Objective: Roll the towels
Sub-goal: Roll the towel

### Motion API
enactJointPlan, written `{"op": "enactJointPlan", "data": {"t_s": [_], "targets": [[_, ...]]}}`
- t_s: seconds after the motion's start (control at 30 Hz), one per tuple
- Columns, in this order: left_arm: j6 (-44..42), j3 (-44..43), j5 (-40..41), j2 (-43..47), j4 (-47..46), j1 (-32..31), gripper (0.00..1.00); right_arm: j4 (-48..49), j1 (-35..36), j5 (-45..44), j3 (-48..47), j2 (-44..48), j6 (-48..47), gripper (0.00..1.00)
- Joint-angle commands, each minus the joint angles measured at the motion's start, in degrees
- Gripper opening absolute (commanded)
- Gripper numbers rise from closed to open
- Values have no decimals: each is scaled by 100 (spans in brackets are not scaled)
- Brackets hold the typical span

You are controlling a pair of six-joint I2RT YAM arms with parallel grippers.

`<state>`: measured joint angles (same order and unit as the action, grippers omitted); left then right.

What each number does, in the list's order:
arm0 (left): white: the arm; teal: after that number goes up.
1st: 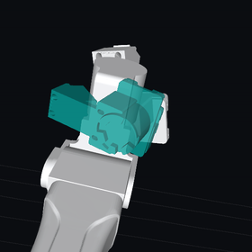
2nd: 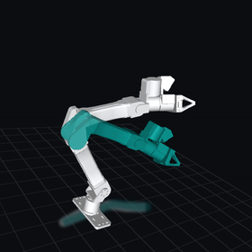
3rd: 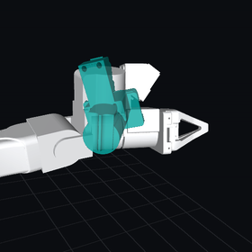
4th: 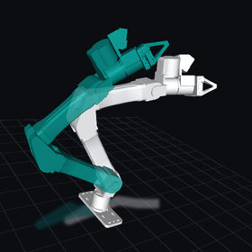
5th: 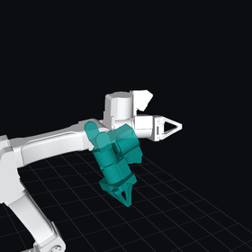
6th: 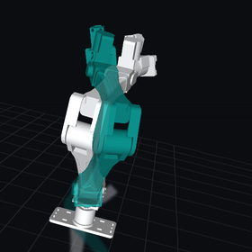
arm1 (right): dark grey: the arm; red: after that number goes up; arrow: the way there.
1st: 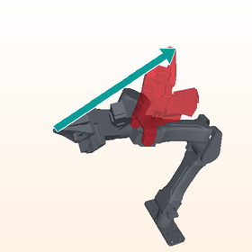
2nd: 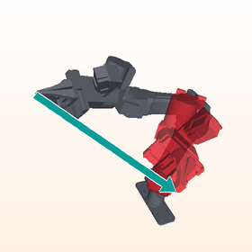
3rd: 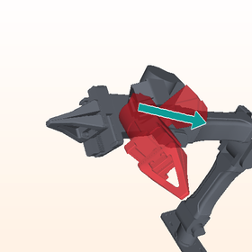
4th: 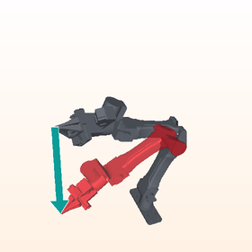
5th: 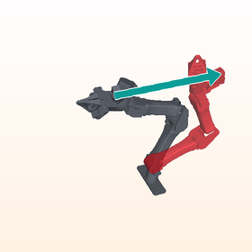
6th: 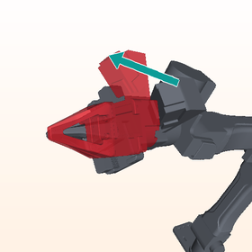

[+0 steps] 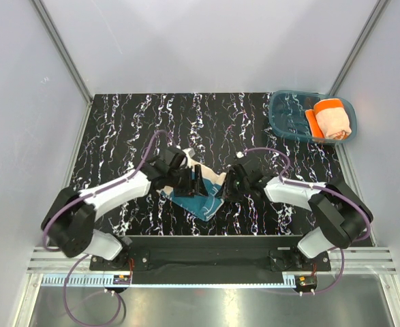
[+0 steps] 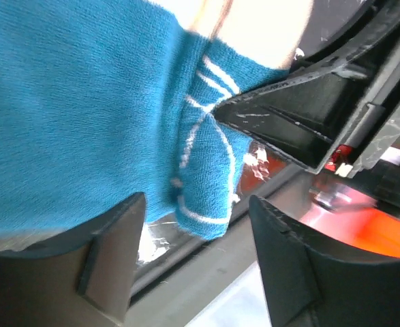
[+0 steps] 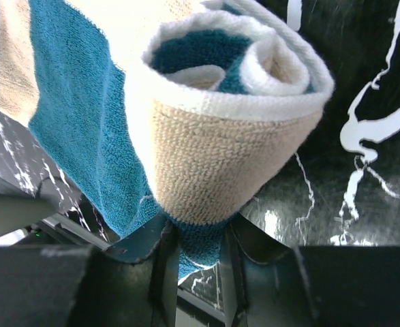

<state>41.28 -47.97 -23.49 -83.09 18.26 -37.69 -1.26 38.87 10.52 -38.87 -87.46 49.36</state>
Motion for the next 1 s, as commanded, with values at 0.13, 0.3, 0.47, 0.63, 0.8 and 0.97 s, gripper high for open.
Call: {"op": "enactJointPlan", "data": {"t_s": [0.13,0.3,0.47,0.63,0.8,0.97], "targets": [[-1139,-793,3505,891,1171,-1739,70,-1700,226,-384,-901,-166,-278,24],[-1376,-767,4045,769,882,-2505,72,-2256,279,-499,-1324,-385,-287,24],[-1491,-820,4273,382,548,-3032,74,-2432,296,-455,-1527,-517,-322,24],[-1570,-890,4361,-84,336,-3253,75,-2502,314,-446,-1562,-518,-296,24],[-1614,-916,4397,-445,248,-3394,76,-2511,314,-455,-1553,-491,-261,24],[-1439,-785,4449,-840,64,-3447,76,-2528,314,-420,-1536,-465,-243,24]]}}
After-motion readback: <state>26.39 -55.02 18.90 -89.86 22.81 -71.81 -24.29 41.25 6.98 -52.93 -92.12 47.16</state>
